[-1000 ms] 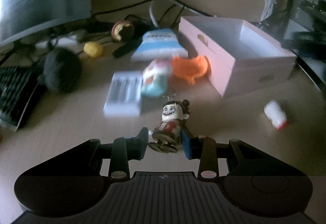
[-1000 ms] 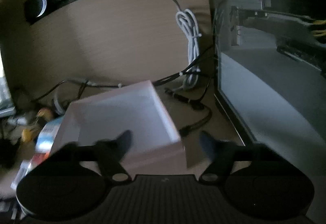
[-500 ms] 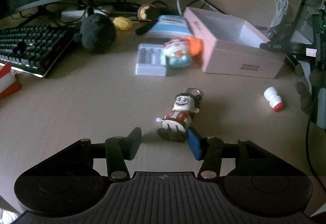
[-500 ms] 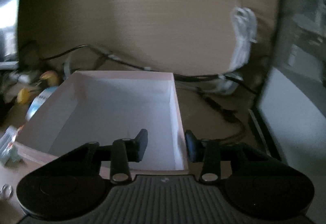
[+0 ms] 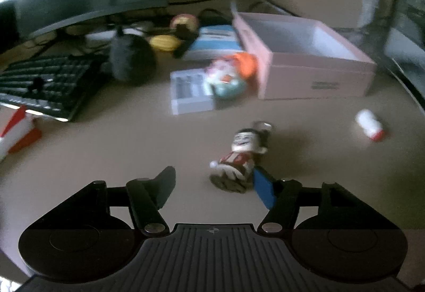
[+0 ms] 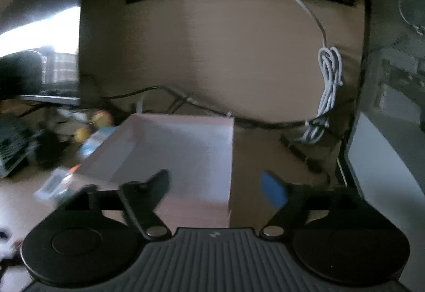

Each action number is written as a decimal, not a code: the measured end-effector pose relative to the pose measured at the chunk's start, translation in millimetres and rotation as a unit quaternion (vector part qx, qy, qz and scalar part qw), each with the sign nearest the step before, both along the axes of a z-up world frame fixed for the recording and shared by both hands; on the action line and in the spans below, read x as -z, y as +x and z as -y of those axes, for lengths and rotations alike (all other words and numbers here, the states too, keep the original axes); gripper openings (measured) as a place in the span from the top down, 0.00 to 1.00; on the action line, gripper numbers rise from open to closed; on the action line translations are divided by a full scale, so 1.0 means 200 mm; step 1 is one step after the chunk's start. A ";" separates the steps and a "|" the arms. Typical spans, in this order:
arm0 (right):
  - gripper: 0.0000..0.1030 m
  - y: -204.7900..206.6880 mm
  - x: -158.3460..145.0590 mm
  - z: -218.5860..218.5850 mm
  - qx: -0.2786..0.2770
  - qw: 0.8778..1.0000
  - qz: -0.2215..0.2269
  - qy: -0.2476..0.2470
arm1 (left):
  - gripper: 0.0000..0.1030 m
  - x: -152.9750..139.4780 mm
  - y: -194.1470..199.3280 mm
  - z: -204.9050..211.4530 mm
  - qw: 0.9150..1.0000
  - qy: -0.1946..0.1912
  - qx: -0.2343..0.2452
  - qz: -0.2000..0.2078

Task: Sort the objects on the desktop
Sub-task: 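Grasp the small doll figurine with the left gripper while the right gripper carries the bottle, then lower the doll and the bottle into the pink box and open both grippers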

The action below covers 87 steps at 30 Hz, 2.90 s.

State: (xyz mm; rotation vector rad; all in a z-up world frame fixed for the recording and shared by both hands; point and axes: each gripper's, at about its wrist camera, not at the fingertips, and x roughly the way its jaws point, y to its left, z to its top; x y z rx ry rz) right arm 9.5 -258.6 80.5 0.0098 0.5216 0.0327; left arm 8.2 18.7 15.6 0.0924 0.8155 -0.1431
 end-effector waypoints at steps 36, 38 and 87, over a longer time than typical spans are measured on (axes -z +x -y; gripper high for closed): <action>0.55 -0.24 0.22 -0.34 -0.113 0.989 -0.066 -0.071 | 0.31 0.01 0.15 0.09 1.000 -0.026 -0.016 -0.001; 0.55 -0.22 0.23 -0.35 -0.111 0.989 -0.065 -0.075 | 0.31 -0.01 0.11 0.08 1.000 -0.026 -0.006 0.002; 0.12 -0.02 -0.22 -0.12 -0.056 0.997 0.020 -0.045 | 0.05 -0.11 0.21 0.01 0.998 -0.056 0.016 0.031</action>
